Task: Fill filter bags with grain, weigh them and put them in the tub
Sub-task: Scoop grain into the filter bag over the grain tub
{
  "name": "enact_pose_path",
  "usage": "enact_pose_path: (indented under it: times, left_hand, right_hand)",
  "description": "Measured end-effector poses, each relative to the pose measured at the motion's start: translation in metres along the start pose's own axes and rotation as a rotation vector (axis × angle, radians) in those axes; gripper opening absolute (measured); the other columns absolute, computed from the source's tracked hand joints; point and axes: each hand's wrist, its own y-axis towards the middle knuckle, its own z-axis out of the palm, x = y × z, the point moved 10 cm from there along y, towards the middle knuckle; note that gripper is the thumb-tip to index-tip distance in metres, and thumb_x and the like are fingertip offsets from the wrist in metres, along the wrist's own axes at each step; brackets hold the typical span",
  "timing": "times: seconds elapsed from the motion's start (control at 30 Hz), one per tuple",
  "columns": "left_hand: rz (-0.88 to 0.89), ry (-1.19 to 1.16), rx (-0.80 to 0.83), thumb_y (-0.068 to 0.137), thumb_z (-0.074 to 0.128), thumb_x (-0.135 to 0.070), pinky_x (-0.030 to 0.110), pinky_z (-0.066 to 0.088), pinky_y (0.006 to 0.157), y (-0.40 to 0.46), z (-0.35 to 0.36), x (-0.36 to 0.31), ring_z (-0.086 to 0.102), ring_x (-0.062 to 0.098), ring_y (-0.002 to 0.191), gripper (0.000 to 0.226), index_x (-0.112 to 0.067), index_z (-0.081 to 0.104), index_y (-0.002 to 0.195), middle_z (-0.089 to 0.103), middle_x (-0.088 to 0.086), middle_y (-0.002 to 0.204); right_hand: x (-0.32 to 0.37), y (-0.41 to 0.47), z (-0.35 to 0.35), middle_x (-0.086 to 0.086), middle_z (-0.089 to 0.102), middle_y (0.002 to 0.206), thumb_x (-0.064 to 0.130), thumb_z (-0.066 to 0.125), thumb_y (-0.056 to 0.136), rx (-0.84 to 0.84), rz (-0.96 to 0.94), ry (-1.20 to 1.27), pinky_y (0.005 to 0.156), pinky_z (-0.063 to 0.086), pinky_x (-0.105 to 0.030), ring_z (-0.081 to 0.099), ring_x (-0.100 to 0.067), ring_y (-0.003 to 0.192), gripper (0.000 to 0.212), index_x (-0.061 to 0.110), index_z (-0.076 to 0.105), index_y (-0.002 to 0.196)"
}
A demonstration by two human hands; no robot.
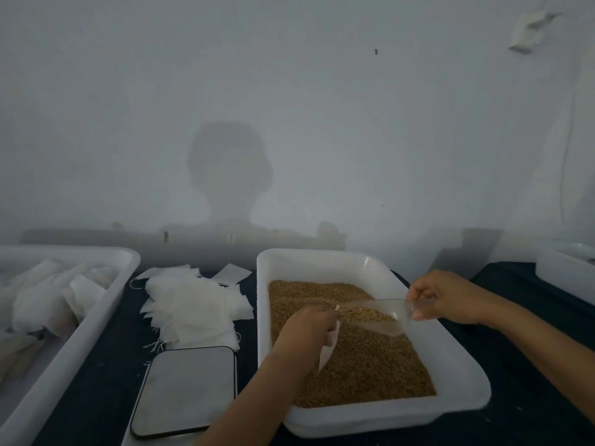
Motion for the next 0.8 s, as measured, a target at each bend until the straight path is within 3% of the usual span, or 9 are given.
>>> enact_pose_path:
  times: [0.1, 0.23, 0.33, 0.5, 0.8]
  left_hand:
    - [0.006, -0.046, -0.080, 0.087, 0.059, -0.010, 0.020, 0.028, 0.061, -0.005, -0.009, -0.002, 0.053, 0.017, 0.086, 0.012, -0.008, 0.053, 0.097, 0.062, 0.008, 0.102]
    - [0.008, -0.082, -0.101, 0.085, 0.064, -0.016, 0.023, 0.036, 0.075, -0.003, -0.011, -0.001, 0.051, 0.017, 0.098, 0.015, -0.007, 0.058, 0.095, 0.057, 0.004, 0.105]
    - [0.013, -0.097, -0.118, 0.084, 0.066, -0.018, 0.019, 0.035, 0.075, -0.004, -0.012, -0.001, 0.050, 0.014, 0.098, 0.015, -0.009, 0.061, 0.095, 0.055, 0.002, 0.107]
    - [0.004, -0.115, -0.108, 0.083, 0.067, -0.018, 0.015, 0.028, 0.071, -0.002, -0.010, 0.002, 0.049, 0.014, 0.100, 0.016, -0.008, 0.062, 0.094, 0.054, 0.001, 0.107]
    - [-0.008, -0.104, -0.103, 0.083, 0.067, -0.019, 0.015, 0.027, 0.071, -0.002, -0.007, 0.004, 0.048, 0.014, 0.098, 0.017, -0.007, 0.061, 0.093, 0.055, 0.002, 0.106]
  right_hand:
    - [0.001, 0.002, -0.004, 0.000, 0.069, 0.094, 0.013, 0.073, 0.080, -0.001, 0.004, -0.027, 0.086, 0.048, -0.026, 0.063, -0.011, 0.092, 0.009, 0.013, 0.069, 0.087]
    - [0.005, 0.004, -0.005, 0.003, 0.067, 0.095, 0.014, 0.073, 0.079, 0.030, 0.008, -0.093, 0.090, 0.048, -0.027, 0.061, -0.009, 0.095, 0.010, 0.017, 0.067, 0.086]
    - [0.010, 0.006, -0.008, 0.006, 0.065, 0.095, 0.016, 0.073, 0.080, 0.028, 0.007, -0.175, 0.093, 0.047, -0.032, 0.059, -0.008, 0.096, 0.010, 0.019, 0.066, 0.085]
    - [0.016, 0.006, -0.010, 0.009, 0.063, 0.088, 0.018, 0.073, 0.080, 0.046, 0.021, -0.253, 0.083, 0.048, -0.025, 0.059, -0.006, 0.087, 0.010, 0.018, 0.066, 0.087]
    - [0.017, 0.006, -0.012, 0.005, 0.067, 0.095, 0.018, 0.072, 0.081, 0.045, 0.034, -0.291, 0.087, 0.049, -0.028, 0.061, -0.010, 0.094, 0.015, 0.014, 0.068, 0.094]
